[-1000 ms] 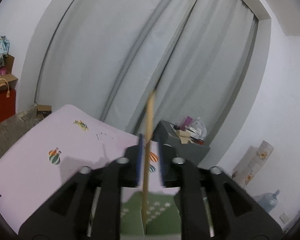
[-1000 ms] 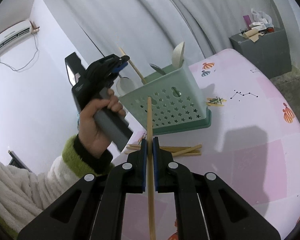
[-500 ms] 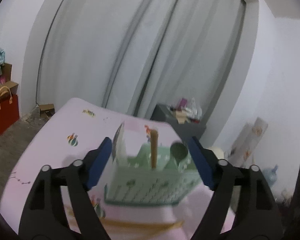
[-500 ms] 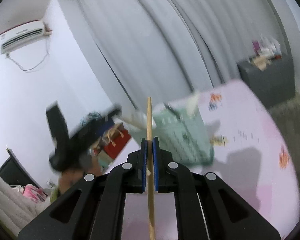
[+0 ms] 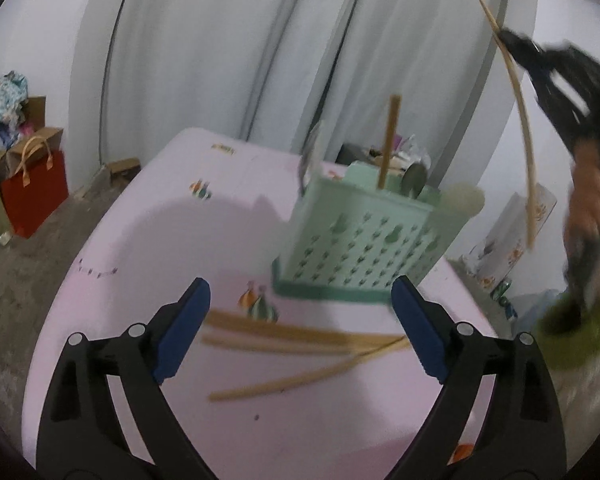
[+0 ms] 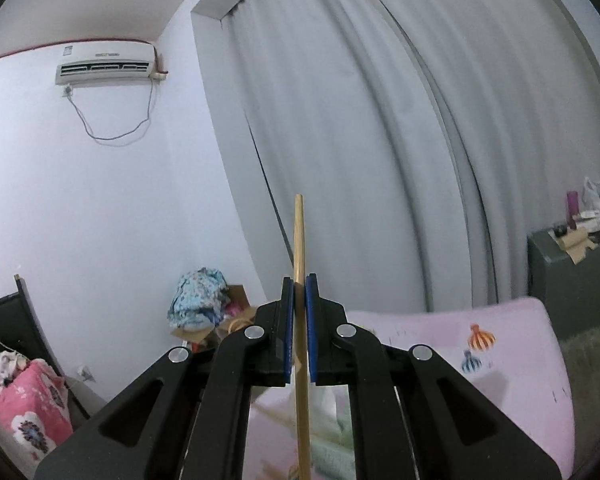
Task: Organize utensils
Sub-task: 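Lower the right tool's chopstick into the holder and open the right tool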
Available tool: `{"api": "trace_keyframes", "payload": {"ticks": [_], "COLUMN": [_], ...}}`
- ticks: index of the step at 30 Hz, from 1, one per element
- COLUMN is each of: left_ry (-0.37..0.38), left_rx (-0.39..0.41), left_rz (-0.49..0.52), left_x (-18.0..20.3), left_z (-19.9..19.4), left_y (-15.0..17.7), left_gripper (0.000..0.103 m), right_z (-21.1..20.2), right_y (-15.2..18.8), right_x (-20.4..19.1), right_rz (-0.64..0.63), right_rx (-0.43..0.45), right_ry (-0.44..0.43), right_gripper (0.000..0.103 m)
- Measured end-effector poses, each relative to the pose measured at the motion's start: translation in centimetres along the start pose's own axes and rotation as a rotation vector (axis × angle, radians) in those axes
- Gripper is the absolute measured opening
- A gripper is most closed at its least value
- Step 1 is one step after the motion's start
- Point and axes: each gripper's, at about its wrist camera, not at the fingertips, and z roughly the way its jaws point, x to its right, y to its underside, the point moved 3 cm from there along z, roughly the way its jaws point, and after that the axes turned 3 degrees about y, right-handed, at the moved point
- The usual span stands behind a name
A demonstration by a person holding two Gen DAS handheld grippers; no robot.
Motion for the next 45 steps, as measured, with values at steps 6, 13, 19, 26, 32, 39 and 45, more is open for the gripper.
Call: {"api": "trace_keyframes", "payload": {"ticks": [6, 13, 19, 26, 32, 39, 45], "left_ry": [-0.015, -0.019, -0.010, -0.009, -0.017, -0.022, 0.000], "left_rx": [0.001, 0.025, 0.018, 0.014, 0.017, 0.019, 0.006], "left_rz": [0.019, 0.019, -0.008, -0.015, -0.016, 0.006, 0.006], "left_x": [-1.0, -1.9, -2.5, -2.7, -2.6, -2.0, -1.6], "left_z": [-0.6, -1.2, -1.0, -0.8, -1.1, -1.5, -1.8], "left_y": [0.7, 0.1, 0.1, 0.1, 0.3, 0.3, 0.7], "left_gripper": [0.089, 0.089, 0.089, 0.089, 0.089, 0.089, 0.089], "right_z": [5.8, 10.4, 12.0, 11.6, 9.8, 5.5, 0.4], "right_y": [-0.5, 0.8, 1.9, 2.9, 3.9, 4.5, 4.2], "right_x": [0.6, 2.5, 4.1, 4.4, 4.6, 3.9, 2.5], "right_rz": [-0.011, -0.030, -0.094, -0.134, -0.121, -0.092, -0.059], "right_rx": [0.023, 0.004, -0.035, -0.074, -0.090, -0.053, -0.017], "right_ry": [0.066, 0.239, 0.352, 0.394, 0.395, 0.375, 0.354], "right_gripper": [0.006, 0.006, 0.006, 0.007, 0.018, 0.038, 0.045]}}
